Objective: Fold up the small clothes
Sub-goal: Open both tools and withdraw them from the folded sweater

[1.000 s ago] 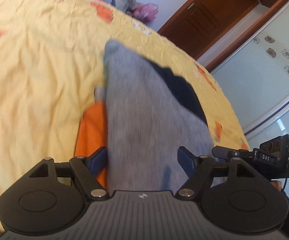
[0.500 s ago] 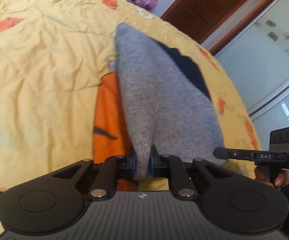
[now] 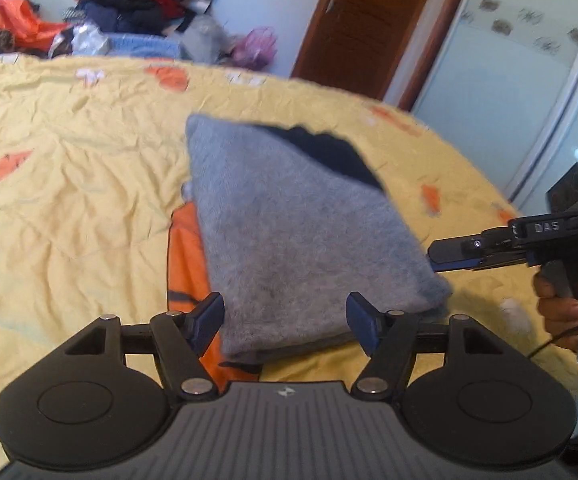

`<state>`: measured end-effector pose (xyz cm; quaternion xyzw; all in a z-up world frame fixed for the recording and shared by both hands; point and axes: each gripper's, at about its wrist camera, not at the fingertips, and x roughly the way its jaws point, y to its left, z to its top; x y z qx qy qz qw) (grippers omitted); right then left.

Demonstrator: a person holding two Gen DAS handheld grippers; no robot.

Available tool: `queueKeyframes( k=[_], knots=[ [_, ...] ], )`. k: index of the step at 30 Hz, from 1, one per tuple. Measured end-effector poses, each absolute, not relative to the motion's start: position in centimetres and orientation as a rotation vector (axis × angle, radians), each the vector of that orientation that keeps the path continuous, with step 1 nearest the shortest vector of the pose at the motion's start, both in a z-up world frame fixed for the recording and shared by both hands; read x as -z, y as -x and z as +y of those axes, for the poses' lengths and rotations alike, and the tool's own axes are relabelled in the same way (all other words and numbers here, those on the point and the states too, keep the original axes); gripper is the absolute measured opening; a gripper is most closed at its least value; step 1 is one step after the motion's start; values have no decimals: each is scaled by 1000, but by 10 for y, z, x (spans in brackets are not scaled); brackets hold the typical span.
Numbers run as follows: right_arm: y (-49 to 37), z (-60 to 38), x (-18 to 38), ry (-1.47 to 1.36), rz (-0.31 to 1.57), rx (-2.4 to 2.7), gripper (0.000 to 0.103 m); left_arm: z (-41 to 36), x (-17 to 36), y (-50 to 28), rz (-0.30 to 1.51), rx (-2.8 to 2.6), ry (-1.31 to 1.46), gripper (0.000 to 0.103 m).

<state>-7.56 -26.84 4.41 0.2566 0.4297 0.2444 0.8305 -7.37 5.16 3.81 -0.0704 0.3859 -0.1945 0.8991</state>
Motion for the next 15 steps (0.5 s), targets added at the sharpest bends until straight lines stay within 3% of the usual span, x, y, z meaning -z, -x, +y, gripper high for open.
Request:
queueKeyframes(
  k=[2, 5, 13, 15],
  knots=[
    [72, -256, -37, -490, 945, -509, 43, 49, -27, 67, 835, 385, 145, 66],
    [73, -245, -33, -439, 968, -521, 33, 54, -17, 64, 876, 384, 183, 46],
    [78, -260, -36, -460, 976, -492, 36, 66, -18, 64, 905, 400, 234, 35],
    [78, -257, -29, -443, 1001, -491, 35, 67, -17, 63, 904, 394, 244, 14]
  ],
)
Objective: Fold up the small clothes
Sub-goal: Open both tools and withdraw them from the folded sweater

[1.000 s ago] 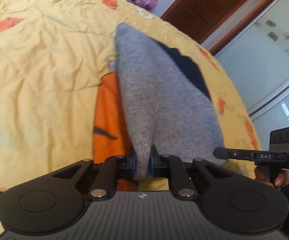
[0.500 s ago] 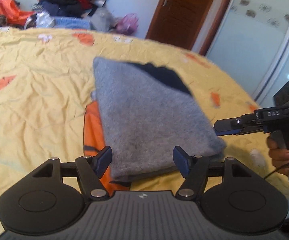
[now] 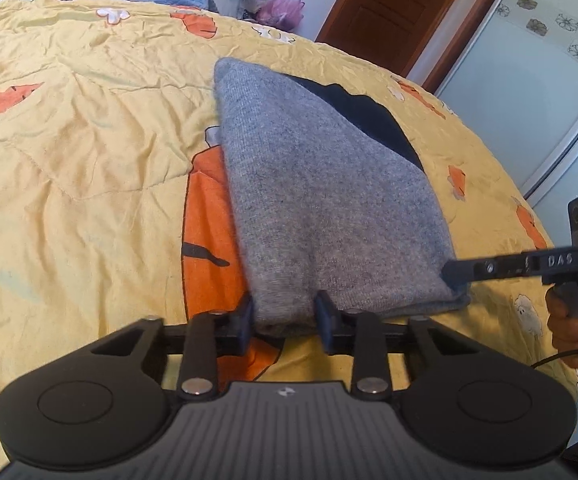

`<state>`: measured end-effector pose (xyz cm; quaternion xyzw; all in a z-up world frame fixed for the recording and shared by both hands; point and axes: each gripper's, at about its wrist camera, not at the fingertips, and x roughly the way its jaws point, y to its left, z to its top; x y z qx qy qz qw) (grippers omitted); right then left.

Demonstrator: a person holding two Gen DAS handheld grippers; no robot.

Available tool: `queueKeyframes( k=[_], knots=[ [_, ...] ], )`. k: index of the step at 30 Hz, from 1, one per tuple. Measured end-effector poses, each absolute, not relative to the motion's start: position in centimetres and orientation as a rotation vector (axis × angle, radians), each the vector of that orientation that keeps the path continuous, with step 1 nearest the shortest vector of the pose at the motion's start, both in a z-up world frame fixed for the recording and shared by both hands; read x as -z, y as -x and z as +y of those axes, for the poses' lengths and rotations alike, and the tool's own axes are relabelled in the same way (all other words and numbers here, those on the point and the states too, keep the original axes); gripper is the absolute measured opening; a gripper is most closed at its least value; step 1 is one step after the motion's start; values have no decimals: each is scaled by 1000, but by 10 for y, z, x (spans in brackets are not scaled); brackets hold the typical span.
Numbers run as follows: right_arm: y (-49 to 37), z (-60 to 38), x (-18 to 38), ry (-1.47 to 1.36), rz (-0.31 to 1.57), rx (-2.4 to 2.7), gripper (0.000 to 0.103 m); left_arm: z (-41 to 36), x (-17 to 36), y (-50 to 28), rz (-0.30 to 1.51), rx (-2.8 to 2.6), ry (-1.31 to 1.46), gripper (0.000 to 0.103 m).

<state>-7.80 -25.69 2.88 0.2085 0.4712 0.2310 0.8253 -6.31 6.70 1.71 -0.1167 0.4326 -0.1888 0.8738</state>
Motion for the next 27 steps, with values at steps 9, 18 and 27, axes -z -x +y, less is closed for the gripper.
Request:
queueKeyframes(
  k=[9, 18, 27],
  knots=[
    [93, -256, -29, -435, 1008, -530, 20, 75, -30, 77, 893, 433, 155, 14],
    [116, -290, -76, -405, 851, -367, 53, 196, -110, 61, 699, -8, -287, 19],
    [134, -291, -106, -189, 633, -79, 81, 222, -195, 58, 393, -276, -274, 62]
  ],
)
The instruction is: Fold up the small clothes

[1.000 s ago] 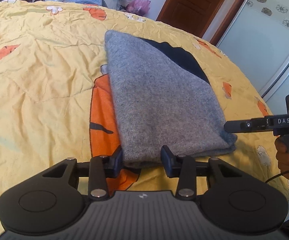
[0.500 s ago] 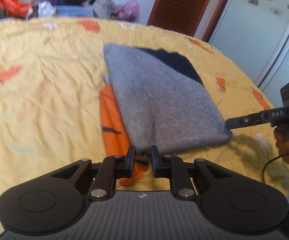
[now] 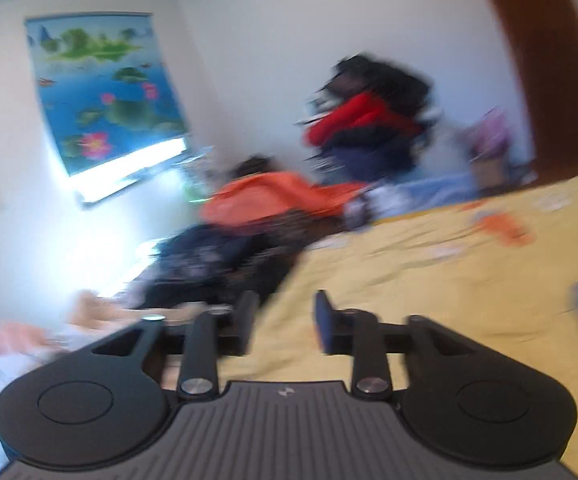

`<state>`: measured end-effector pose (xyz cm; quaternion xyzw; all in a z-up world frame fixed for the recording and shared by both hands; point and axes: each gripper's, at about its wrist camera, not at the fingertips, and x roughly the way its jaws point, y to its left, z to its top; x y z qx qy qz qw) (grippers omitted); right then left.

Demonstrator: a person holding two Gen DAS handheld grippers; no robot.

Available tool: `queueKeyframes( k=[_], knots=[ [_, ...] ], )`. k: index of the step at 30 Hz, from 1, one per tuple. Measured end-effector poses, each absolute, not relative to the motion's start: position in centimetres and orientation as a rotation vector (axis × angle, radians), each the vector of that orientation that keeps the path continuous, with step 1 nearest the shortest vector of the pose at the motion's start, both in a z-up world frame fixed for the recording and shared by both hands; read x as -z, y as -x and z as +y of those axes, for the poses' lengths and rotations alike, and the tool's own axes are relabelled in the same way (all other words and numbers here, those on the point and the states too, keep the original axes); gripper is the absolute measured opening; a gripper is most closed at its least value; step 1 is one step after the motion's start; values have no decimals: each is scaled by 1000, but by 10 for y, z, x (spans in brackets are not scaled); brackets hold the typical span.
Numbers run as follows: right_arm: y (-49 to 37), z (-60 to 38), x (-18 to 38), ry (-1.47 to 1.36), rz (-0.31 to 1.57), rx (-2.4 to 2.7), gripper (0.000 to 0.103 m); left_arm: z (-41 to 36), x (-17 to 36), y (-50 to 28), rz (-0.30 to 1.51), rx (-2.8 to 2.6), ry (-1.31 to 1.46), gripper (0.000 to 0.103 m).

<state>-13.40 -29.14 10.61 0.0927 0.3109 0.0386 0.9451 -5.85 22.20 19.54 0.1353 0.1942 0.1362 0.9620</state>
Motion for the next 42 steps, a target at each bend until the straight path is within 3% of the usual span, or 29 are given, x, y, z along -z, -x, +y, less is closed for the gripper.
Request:
queueKeyframes(
  k=[2, 8, 16, 17, 21, 42],
  knots=[
    [135, -274, -103, -145, 614, -72, 83, 171, -164, 76, 390, -149, -205, 87],
    [143, -211, -83, -47, 695, -136, 97, 20, -58, 111, 645, 161, -127, 87],
    [161, -185, -37, -62, 850, -66, 99, -7, -13, 112, 863, 148, -85, 87],
    [162, -182, -32, -46, 869, -43, 99, -3, -11, 109, 857, 136, -57, 93],
    [162, -184, -23, -39, 871, 10, 103, -3, -13, 113, 857, 94, -27, 101],
    [147, -171, -16, -25, 905, 132, 103, -6, -13, 111, 867, 38, -32, 103]
  ],
)
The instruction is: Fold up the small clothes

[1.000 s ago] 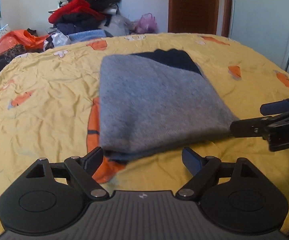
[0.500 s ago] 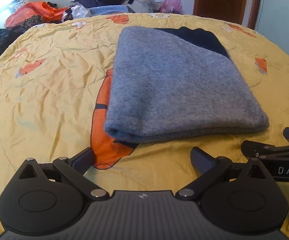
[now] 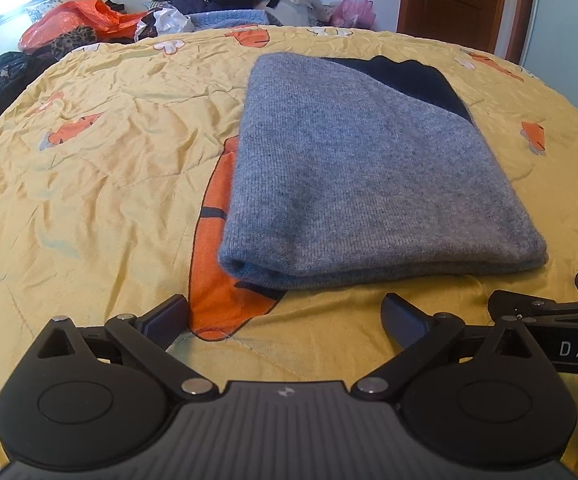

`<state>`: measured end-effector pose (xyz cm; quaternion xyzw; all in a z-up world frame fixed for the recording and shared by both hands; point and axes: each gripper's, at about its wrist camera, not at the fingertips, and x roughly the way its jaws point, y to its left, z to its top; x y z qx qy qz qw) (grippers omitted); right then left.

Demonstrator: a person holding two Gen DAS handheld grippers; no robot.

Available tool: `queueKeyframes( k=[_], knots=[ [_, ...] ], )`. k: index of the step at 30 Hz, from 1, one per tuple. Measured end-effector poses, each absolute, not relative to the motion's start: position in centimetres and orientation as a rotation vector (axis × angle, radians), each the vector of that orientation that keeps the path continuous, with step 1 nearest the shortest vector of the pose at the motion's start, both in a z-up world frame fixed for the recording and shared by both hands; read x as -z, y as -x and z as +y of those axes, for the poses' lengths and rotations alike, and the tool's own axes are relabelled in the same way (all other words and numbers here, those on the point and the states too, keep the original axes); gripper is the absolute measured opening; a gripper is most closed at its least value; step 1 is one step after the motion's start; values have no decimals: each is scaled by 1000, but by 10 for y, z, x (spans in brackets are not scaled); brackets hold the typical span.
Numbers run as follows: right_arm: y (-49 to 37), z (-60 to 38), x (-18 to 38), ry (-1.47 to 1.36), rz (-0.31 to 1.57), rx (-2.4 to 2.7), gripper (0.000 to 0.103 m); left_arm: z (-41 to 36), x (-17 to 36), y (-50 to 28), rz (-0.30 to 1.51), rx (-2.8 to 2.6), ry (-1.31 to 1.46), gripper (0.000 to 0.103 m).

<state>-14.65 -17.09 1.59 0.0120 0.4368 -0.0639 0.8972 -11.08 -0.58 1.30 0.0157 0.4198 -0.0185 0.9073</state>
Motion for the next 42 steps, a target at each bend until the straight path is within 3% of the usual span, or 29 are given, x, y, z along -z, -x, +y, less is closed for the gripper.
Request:
queueKeyframes(
  k=[7, 13, 17, 18, 19, 20, 21, 22, 24, 26, 31, 33, 34, 35, 37, 39, 40, 42],
  knots=[
    [155, -174, -24, 5, 865, 80, 97, 5, -25, 115, 866, 24, 6, 102],
    [152, -188, -56, -20, 729, 73, 99, 16, -41, 110, 776, 18, 39, 102],
    [136, -189, -55, -101, 758, 2, 84, 26, -35, 97, 812, 23, 114, 102],
    [135, -187, -55, -117, 753, -20, 81, 28, -33, 96, 820, 23, 127, 96],
    [134, -184, -54, -128, 753, -32, 71, 30, -30, 94, 828, 29, 134, 87],
    [131, -182, -53, -132, 765, -40, 57, 31, -28, 93, 839, 44, 140, 57],
    [127, -178, -49, -125, 792, -45, 50, 32, -26, 94, 829, 54, 144, 49],
    [123, -175, -43, -111, 830, -46, 35, 32, -26, 94, 820, 61, 134, 43],
    [123, -173, -35, -101, 852, -48, 33, 30, -28, 94, 816, 95, 114, 18],
    [127, -172, -36, -125, 862, -86, 22, 28, -29, 96, 802, 92, 53, 16],
    [128, -179, -35, -167, 873, -98, 21, 27, -31, 97, 796, 109, 4, 16],
    [128, -189, -40, -212, 866, -114, 38, 26, -37, 103, 789, 112, -5, 18],
    [129, -194, -47, -225, 841, -116, 53, 27, -40, 107, 778, 122, 0, 19],
    [130, -200, -55, -227, 796, -113, 71, 27, -43, 112, 763, 132, 2, 23],
    [126, -209, -74, -210, 699, -91, 86, 25, -48, 120, 723, 147, -8, 33],
    [106, -222, -89, -211, 649, -72, 85, 20, -51, 122, 684, 157, -12, 64],
    [91, -229, -93, -235, 645, -75, 85, 18, -52, 121, 668, 155, -8, 71],
    [57, -241, -96, -302, 657, -68, 82, 14, -54, 119, 647, 161, -5, 73]
  ],
)
